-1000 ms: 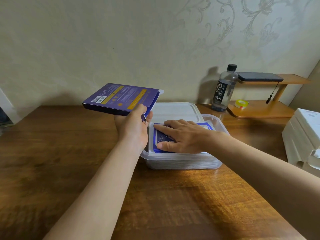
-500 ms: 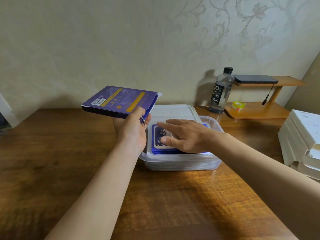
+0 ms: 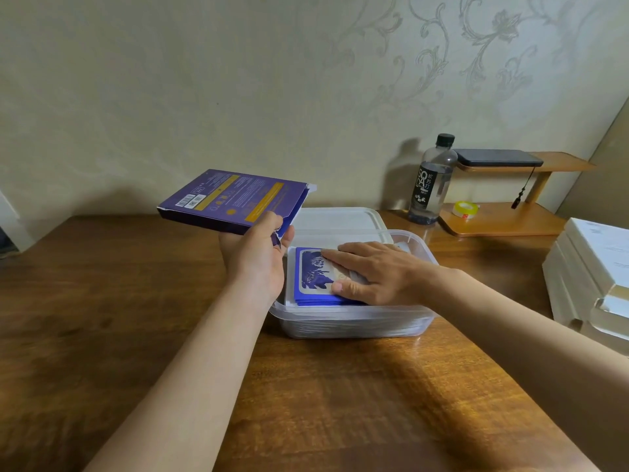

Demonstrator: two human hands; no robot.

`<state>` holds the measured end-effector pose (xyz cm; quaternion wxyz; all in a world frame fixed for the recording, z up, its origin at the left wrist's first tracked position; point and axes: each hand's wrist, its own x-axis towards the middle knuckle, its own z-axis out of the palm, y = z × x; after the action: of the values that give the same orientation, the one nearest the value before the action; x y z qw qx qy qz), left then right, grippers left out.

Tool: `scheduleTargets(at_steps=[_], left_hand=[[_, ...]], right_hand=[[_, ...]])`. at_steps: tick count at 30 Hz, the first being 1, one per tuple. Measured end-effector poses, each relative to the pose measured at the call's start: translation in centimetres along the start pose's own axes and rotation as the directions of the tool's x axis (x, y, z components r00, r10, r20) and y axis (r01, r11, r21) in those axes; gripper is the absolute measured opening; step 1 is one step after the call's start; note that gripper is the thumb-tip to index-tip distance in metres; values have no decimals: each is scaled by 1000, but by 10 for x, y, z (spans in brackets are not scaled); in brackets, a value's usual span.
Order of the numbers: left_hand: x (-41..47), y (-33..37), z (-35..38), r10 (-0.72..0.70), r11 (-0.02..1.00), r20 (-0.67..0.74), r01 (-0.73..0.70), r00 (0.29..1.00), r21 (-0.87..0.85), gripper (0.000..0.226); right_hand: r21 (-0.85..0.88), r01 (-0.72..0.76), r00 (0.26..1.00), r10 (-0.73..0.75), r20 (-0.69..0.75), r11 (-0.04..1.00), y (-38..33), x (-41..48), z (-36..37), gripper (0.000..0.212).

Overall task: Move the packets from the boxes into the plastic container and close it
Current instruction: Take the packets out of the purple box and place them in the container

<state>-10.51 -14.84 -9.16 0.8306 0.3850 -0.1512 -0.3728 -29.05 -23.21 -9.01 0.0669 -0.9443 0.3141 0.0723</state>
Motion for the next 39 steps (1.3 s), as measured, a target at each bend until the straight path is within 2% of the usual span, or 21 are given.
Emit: scheduleTargets(at_steps=[3,6,8,10,12,14,20,27,31,33,36,39], left_hand=[[-1,2,0,-3,1000,5,3,1000,0,39],[-1,2,1,1,1000,6,-1,1000,7,37],[0,1,1,-1,1000,-5,1,1000,14,36],[2,0,1,-8,1000,-5,8,1000,18,38],[2,-1,1,-5,1000,6,5,1000,27,44],[2,-1,1,10,999,6,-11,1000,37,44],[1,-1,3,30,999,1,-30,1000,21,44],[1,0,3,50,997,1,-50,999,55,35],[3,-1,2,19,1000,-12,-19,1000,22,36],[4,-1,2,16,1000,-17,-16,1000,13,34],[5,0,2,15,1000,-36,-15,999,6,38],[7,-1,1,22,1000,-29,-21,999,17,37]], right_hand=[[42,16,995,-11,-102,999,-3,-2,0,74],[200,47,955,15,-296,979,-9,-2,-2,61],[314,19,896,123,-426,949,-18,4,-5,42],[501,15,819,277,-503,865,-31,15,-11,34],[719,55,794,407,-453,693,-47,25,-22,40],[838,54,816,460,-350,542,-61,33,-32,42],[928,-24,860,480,-170,371,-76,49,-42,29],[983,-31,875,480,-62,183,-75,48,-42,20],[992,-21,867,497,-43,123,-64,40,-42,16],[991,-35,856,515,-35,125,-54,33,-41,13],[980,-78,825,563,-38,181,-37,19,-40,15],[954,-109,824,563,-70,279,-26,6,-41,19]])
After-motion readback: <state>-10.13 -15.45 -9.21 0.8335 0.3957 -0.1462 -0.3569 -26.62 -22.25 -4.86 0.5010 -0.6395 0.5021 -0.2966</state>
